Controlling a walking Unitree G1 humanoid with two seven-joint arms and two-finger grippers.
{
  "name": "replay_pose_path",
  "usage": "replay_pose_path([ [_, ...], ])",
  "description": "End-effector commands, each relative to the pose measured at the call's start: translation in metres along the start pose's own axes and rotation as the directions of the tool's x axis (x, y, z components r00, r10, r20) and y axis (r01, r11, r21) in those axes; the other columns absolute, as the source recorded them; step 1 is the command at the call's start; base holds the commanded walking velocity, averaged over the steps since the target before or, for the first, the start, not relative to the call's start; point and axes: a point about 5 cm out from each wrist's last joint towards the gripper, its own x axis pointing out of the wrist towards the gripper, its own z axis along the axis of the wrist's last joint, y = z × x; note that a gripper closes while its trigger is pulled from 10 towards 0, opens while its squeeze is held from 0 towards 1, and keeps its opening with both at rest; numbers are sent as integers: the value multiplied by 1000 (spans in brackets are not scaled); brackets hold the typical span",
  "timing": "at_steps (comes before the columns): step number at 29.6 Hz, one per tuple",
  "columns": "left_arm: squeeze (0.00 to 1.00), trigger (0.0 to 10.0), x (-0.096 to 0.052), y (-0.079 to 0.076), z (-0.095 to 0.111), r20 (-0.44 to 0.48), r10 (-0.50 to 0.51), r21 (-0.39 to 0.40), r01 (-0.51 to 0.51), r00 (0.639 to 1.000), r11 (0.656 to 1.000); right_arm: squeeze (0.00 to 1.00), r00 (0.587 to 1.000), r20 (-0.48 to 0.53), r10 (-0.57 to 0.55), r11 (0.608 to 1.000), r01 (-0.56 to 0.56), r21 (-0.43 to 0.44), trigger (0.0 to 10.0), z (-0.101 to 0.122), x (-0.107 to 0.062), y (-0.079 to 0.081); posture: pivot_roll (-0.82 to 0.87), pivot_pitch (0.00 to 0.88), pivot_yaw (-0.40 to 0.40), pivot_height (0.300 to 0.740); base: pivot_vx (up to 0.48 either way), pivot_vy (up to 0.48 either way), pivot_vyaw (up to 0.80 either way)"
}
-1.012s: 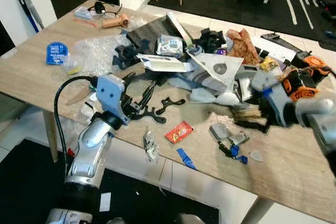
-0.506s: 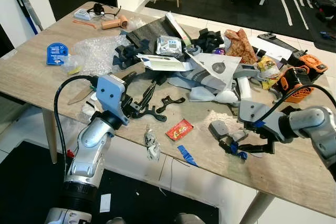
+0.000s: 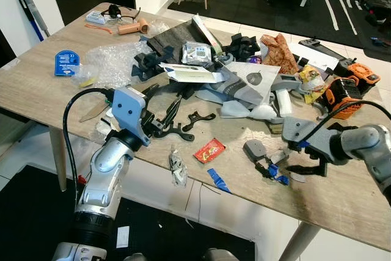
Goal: Picking trash to rubbish bin
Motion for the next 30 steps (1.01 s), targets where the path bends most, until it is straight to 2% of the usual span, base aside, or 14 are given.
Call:
replay_pose_path([
  [1,0,10000,-1,-2,-2,-13,-15,1,15,1000,1000,0,999,-36,14,1000,-14,7,10000,-8,3,3,-85,0,-39,740,0,0,0],
  [10,0,10000,-1,-2,-1,-11,-15,5,15,1000,1000,0,1000,-14,-3,1000,3,-5,10000,-6,15,1,-79,0,-41,740,0,0,0],
  [16,0,10000,0,-2,-1,-10,-15,4,15,1000,1000,0,999,18,27,999,-27,25,10000,-9,20,4,-81,0,-41,740,0,0,0],
  [17,0,10000,0,-2,-1,-9,-15,4,15,1000,1000,0,998,54,34,998,-36,50,10000,-8,23,5,-81,0,-41,740,0,0,0],
  [18,0,10000,0,-2,-1,-9,-14,4,14,1000,1000,0,988,150,41,990,-60,124,10000,-5,28,7,-81,0,-41,740,0,0,0],
  [20,0,10000,0,-2,-1,-9,-14,4,14,1000,1000,0,974,222,42,979,-85,188,10000,-4,32,9,-81,0,-41,740,0,0,0],
  [22,0,10000,0,-2,-1,-10,-14,4,14,1000,1000,0,969,245,42,973,-96,211,10000,-4,34,10,-81,0,-41,740,0,0,0],
  [25,0,10000,-2,-1,-1,-11,-14,4,14,1000,1000,0,938,345,42,950,-144,277,10000,-1,36,12,-76,0,-39,740,0,0,0],
  [30,0,10000,-2,0,-2,-15,-14,5,14,1000,1000,0,919,392,30,932,-167,322,10000,-1,39,14,-73,0,-36,740,0,0,0],
])
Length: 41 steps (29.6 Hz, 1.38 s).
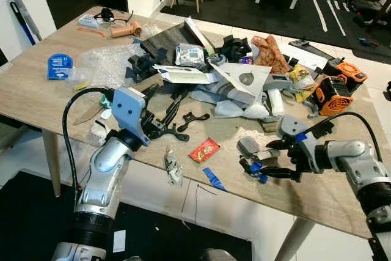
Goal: Picking trash to rubbish bin
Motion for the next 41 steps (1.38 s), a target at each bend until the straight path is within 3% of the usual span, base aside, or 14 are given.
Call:
replay_pose_path([
  [1,0,10000,-2,0,-2,-16,-14,4,14,1000,1000,0,1000,-9,2,999,-2,51,10000,-10,0,2,-73,0,-36,740,0,0,0],
  [7,0,10000,-2,1,-3,-18,-14,4,14,1000,1000,0,994,-109,-3,997,11,72,10000,-24,0,3,-73,0,-36,740,0,0,0],
  [14,0,10000,-2,1,-4,-19,-14,3,14,1000,1000,0,972,-222,-77,989,102,104,10000,-37,-4,-2,-74,0,-37,740,0,0,0],
  [15,0,10000,-2,1,-4,-20,-13,3,14,1000,1000,0,970,-226,-88,987,115,110,6627,-37,-2,-3,-74,0,-37,740,0,0,0],
  [17,0,10000,-2,1,-4,-20,-13,2,14,1000,1000,0,970,-226,-91,987,118,113,6627,-37,-2,-3,-74,0,-37,740,0,0,0],
  [18,0,10000,-2,1,-4,-20,-13,2,13,1000,1000,0,969,-228,-91,986,120,116,0,-37,-2,-3,-74,0,-37,740,0,0,0],
  [24,0,10000,-3,0,-4,-18,-19,0,19,1000,1000,0,970,-226,-84,985,115,125,0,-37,-1,-3,-74,0,-37,740,0,0,0],
  [33,0,10000,-5,-10,-1,16,-126,-42,127,992,991,0,974,-214,-74,984,106,143,0,-36,3,-2,-80,0,-35,740,0,0,0],
  [37,0,10000,-5,-10,-2,17,-126,-50,126,992,991,0,985,-156,-68,984,92,150,0,-30,6,-2,-81,0,-36,740,0,0,0],
  [38,0,10000,-5,-10,-2,17,-123,-55,124,992,991,0,995,-85,-57,984,71,161,0,-22,8,-2,-81,0,-36,740,0,0,0],
  [39,0,10000,-5,-10,-2,17,-123,-55,124,992,991,0,995,-85,-57,984,71,161,0,-22,8,-2,-81,0,-36,740,0,0,0],
  [40,0,10000,-5,-10,-2,17,-121,-60,122,993,991,0,999,4,-45,985,44,170,0,-12,9,-3,-81,0,-36,740,0,0,0],
  [41,0,10000,-5,-10,-2,17,-121,-60,122,993,991,0,999,4,-45,985,44,170,0,-12,9,-3,-81,0,-36,740,0,0,0],
])
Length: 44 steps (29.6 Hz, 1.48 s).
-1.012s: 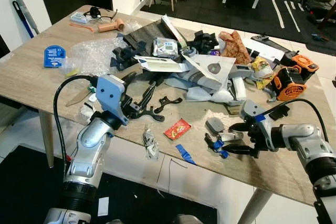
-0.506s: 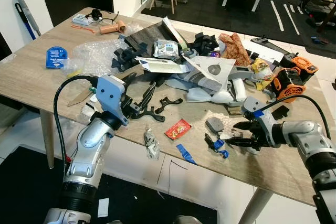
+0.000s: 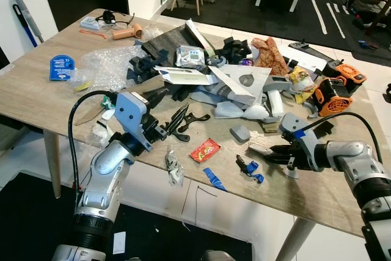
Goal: Picking trash to rubbish bin
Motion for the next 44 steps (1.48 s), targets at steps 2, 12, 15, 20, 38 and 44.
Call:
replay_pose_path([
  [2,0,10000,-2,0,-1,-13,9,-10,-9,1000,1000,0,977,198,76,996,-81,20,0,25,5,6,-80,0,-37,740,0,0,0],
  [12,0,10000,5,27,6,13,278,-249,-266,961,931,0,684,727,57,993,-113,28,4627,137,31,39,-82,0,-47,740,0,0,0],
  [15,0,10000,8,27,7,10,297,-252,-285,955,925,0,602,796,-53,984,-103,143,10000,154,47,48,-78,0,-55,740,0,0,0],
  [20,0,10000,9,27,2,-25,311,-228,-309,950,924,0,598,790,-132,961,-119,251,10000,159,71,63,-80,0,-61,740,0,0,0],
  [38,0,10000,13,26,-8,-136,295,-145,-314,946,938,0,689,631,-358,925,172,338,10000,148,79,46,-81,0,-55,740,-169,0,0],
  [44,0,10000,13,26,-8,-143,295,-141,-314,945,939,0,696,615,-371,922,196,335,10000,147,80,45,-81,0,-55,740,-351,0,0],
])
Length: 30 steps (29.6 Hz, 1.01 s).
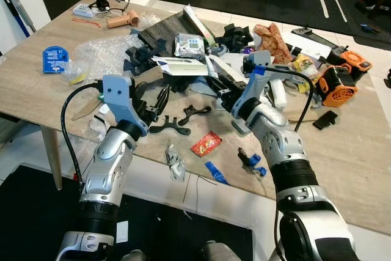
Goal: Picking trash to rubbish bin
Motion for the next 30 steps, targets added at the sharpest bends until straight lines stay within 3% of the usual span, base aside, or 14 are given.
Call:
replay_pose_path([
  [1,0,10000,0,0,-3,-25,-4,10,5,1000,1000,0,1000,-11,-16,1000,16,-17,10000,-2,0,-1,-81,0,-55,740,-349,0,0],
  [25,0,10000,0,-2,-3,-20,-28,14,28,999,1000,0,1000,-17,-6,999,6,-32,10000,-4,2,0,-80,0,-57,740,-336,0,0],
  [30,0,10000,0,-3,-2,-12,-40,2,40,999,999,0,1000,-27,16,999,-17,-40,10000,-5,2,2,-80,0,-57,740,0,0,744],
])
